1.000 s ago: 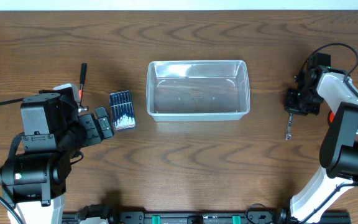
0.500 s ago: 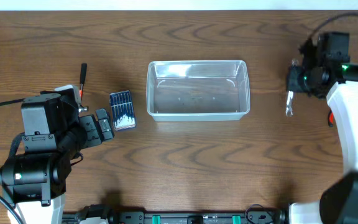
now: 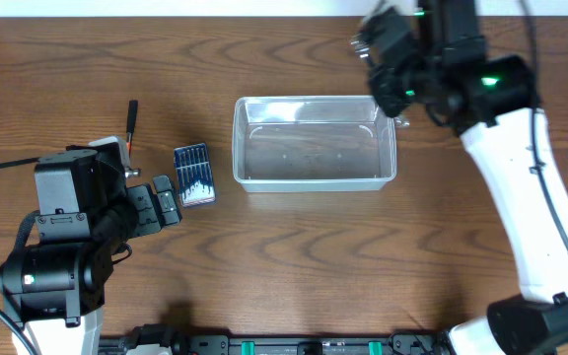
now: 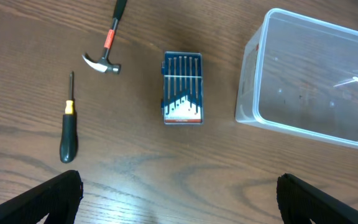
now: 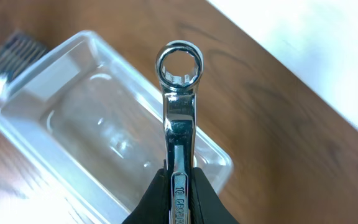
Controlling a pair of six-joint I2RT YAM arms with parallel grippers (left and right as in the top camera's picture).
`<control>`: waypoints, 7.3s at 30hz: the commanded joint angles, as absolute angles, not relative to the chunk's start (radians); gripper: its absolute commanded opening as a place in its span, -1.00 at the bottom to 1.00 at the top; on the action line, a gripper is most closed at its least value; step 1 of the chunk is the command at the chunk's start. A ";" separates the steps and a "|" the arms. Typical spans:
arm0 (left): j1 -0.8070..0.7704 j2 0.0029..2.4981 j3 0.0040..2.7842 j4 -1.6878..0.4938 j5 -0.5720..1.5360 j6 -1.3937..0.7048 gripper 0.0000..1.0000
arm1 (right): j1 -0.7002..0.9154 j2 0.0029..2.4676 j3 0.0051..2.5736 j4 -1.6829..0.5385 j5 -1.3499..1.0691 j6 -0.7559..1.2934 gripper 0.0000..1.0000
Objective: Pack container
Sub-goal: 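Carry the wrench with right gripper over the clear container and lower, then open right gripper to release wrench and lift away, then move right gripper to the red-black pliers and grasp them, then carry the pliers with right gripper into the container and lower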
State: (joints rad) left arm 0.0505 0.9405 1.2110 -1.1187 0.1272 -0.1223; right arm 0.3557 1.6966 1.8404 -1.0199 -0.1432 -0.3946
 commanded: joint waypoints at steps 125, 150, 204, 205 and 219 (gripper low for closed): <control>0.049 0.931 1.235 -1.121 0.116 -0.098 0.97 | -0.459 1.724 1.133 -0.737 0.097 0.025 0.74; 0.049 0.931 1.235 -1.121 0.116 -0.098 0.97 | -0.506 1.858 1.164 -0.611 0.033 0.001 0.72; 0.049 0.930 1.235 -1.121 0.117 -0.105 0.97 | -0.499 1.982 1.171 -0.523 -0.017 -0.038 -0.99; 0.049 0.930 1.235 -1.121 0.116 -0.105 0.97 | -0.497 1.982 1.171 -0.523 -0.017 -0.038 -0.97; 0.049 0.930 1.235 -1.114 0.116 -0.101 0.97 | -0.339 1.815 1.342 -0.687 -0.069 -0.085 -0.97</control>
